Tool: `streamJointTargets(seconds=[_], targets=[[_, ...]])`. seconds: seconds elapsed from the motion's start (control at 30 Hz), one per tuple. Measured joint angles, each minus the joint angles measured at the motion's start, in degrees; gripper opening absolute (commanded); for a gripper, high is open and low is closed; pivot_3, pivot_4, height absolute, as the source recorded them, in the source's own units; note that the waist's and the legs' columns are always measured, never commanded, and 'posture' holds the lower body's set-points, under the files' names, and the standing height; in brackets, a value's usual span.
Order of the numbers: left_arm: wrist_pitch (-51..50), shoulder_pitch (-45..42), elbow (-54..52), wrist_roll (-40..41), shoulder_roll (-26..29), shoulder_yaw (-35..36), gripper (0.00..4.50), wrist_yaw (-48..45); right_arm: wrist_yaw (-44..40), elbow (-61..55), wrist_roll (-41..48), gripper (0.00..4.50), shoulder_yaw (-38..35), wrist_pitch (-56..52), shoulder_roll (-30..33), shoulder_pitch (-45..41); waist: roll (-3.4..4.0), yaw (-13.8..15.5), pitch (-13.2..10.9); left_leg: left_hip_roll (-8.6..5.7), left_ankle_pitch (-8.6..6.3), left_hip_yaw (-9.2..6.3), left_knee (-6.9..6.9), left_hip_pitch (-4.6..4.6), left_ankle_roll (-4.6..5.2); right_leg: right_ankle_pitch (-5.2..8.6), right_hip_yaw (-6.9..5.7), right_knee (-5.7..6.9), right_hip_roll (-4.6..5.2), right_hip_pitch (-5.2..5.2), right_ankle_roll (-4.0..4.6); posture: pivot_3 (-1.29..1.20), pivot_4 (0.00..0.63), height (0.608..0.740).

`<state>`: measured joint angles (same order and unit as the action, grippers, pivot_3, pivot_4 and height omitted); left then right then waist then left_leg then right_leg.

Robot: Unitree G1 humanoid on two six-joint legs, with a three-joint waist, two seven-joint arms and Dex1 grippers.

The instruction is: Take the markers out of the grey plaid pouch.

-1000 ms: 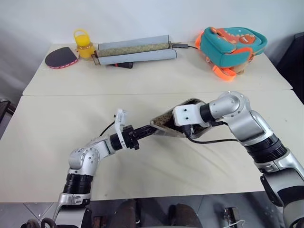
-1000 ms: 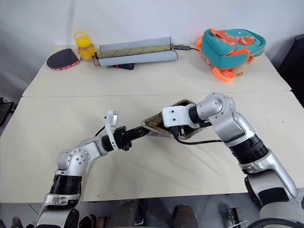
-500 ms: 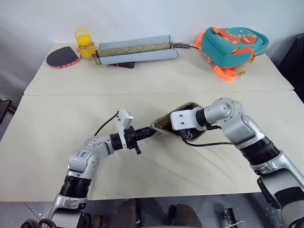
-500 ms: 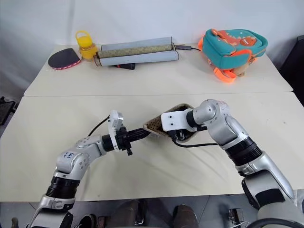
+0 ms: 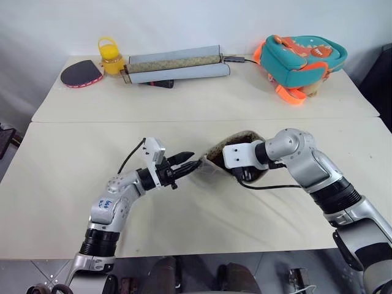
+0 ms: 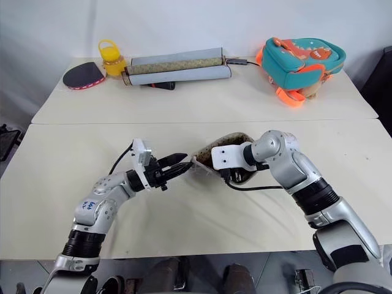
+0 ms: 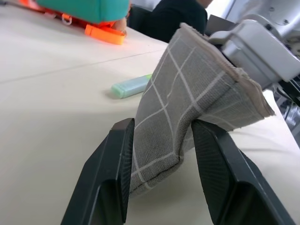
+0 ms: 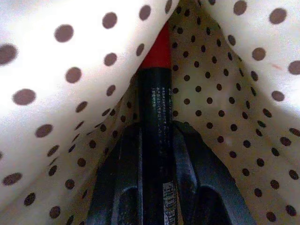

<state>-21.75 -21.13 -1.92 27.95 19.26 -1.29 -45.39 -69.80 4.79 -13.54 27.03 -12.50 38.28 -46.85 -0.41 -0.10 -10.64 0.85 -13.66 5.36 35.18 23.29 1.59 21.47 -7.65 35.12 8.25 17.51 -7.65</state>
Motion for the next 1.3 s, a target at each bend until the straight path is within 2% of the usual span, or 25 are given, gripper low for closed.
streamJointTargets(seconds=[0.13, 0.23, 0.4, 0.67, 1.17, 1.3], targets=[[0.8, 0.0, 0.0, -0.6, 0.8, -1.0, 2.05, -2.1, 0.0, 0.0, 0.0, 0.53, 0.0, 0.0, -0.2, 0.2, 0.0, 0.0, 0.0, 0.0, 0.0, 0.0, 0.0, 0.0, 0.0, 0.0, 0.0, 0.0, 0.0, 0.0, 0.0, 0.0, 0.15, 0.74], [1.4, 0.0, 0.0, -1.2, 1.1, -1.5, 1.44, -3.0, 0.0, 0.0, 0.0, 0.53, 0.0, 0.0, -0.2, 0.2, 0.0, 0.0, 0.0, 0.0, 0.0, -0.01, 0.0, 0.0, 0.0, 0.0, 0.0, 0.0, 0.0, 0.0, 0.0, 0.0, 0.15, 0.74], [3.4, 0.0, 0.2, -3.5, 1.0, -3.0, 0.0, -3.1, 0.0, 0.0, 0.1, 0.53, 0.0, -0.1, -0.4, 0.5, 0.0, 0.0, 0.0, 0.0, 0.0, 0.0, 0.0, 0.0, 0.0, 0.0, -0.01, 0.01, 0.0, 0.0, 0.0, 0.0, 0.15, 0.74], [3.6, 0.0, 0.5, -3.7, 0.9, -3.0, 0.0, -3.1, -0.9, -0.9, 1.4, 0.53, -0.9, -1.3, -0.5, 0.6, 0.0, 0.0, 0.0, 0.0, 0.0, -0.01, 0.0, 0.0, 0.0, 0.0, -0.01, 0.02, 0.0, 0.01, 0.0, 0.0, 0.15, 0.74], [5.4, -1.3, 0.0, -1.6, 0.6, -0.8, 0.0, -2.4, -6.5, -8.6, 16.9, 0.53, -10.5, -15.1, 3.7, 0.1, 0.0, 0.0, 0.0, 0.0, -0.01, -0.03, 0.0, 0.01, 0.01, 0.0, 0.0, 0.02, 0.03, 0.0, 0.0, 0.0, 0.15, 0.74], [4.6, -1.8, 0.1, -0.7, 0.4, -0.3, 0.0, -2.1, -5.4, -8.5, 15.5, 0.53, -10.3, -12.4, 5.3, -1.9, 0.0, 0.0, 0.0, 0.0, -0.01, -0.02, 0.0, 0.0, 0.01, 0.0, 0.0, 0.01, 0.02, 0.0, 0.0, 0.0, 0.15, 0.74]])
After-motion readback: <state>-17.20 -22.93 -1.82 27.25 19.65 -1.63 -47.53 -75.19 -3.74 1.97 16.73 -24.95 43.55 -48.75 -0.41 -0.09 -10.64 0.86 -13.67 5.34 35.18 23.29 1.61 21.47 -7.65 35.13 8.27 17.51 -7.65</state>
